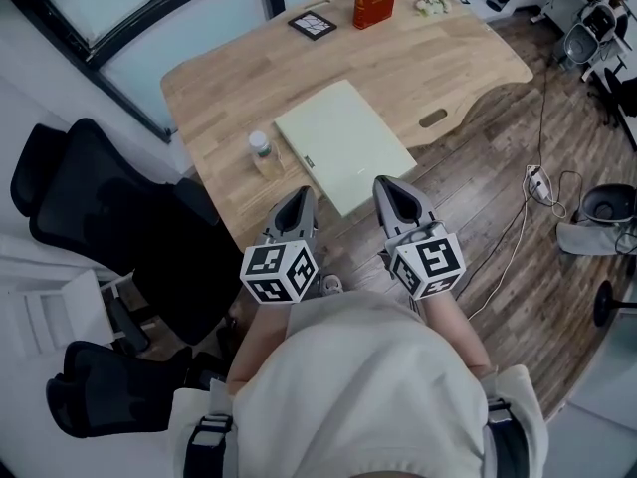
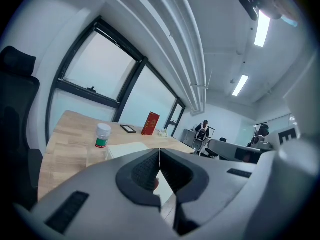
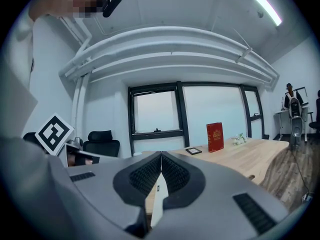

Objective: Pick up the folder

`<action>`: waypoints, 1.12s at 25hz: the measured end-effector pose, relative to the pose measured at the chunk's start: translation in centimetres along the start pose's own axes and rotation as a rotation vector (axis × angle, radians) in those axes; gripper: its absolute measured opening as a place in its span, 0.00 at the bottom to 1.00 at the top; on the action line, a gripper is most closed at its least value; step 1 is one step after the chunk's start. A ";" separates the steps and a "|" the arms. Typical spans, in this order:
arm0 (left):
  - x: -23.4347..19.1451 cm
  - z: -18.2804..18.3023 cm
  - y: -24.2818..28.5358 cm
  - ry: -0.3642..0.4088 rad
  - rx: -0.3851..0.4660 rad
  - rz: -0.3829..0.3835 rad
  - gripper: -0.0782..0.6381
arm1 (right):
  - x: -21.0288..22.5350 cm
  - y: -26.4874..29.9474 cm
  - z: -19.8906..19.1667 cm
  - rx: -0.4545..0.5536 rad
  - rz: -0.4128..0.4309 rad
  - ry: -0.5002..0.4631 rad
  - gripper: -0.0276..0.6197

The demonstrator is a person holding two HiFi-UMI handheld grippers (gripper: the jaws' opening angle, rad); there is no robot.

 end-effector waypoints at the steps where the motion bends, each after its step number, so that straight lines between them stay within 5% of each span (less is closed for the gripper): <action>1: -0.2 0.1 0.3 0.000 -0.001 -0.002 0.14 | 0.1 0.3 -0.1 -0.001 -0.001 0.000 0.07; 16: -3.6 0.2 1.6 -0.024 -0.012 0.013 0.14 | 0.9 3.5 -1.8 0.002 -0.037 0.054 0.07; 28: -3.6 -0.6 1.8 -0.039 -0.018 0.026 0.14 | 3.7 0.5 -7.0 -0.044 -0.079 0.240 0.07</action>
Point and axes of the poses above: the fingertips, and each gripper's own axes: y forward along the fingers, x to its right, z out of its top, the point moved 2 cm from there along -y, backward along the fingers, and after that the axes turned 15 degrees about x, right-handed, at the moved point
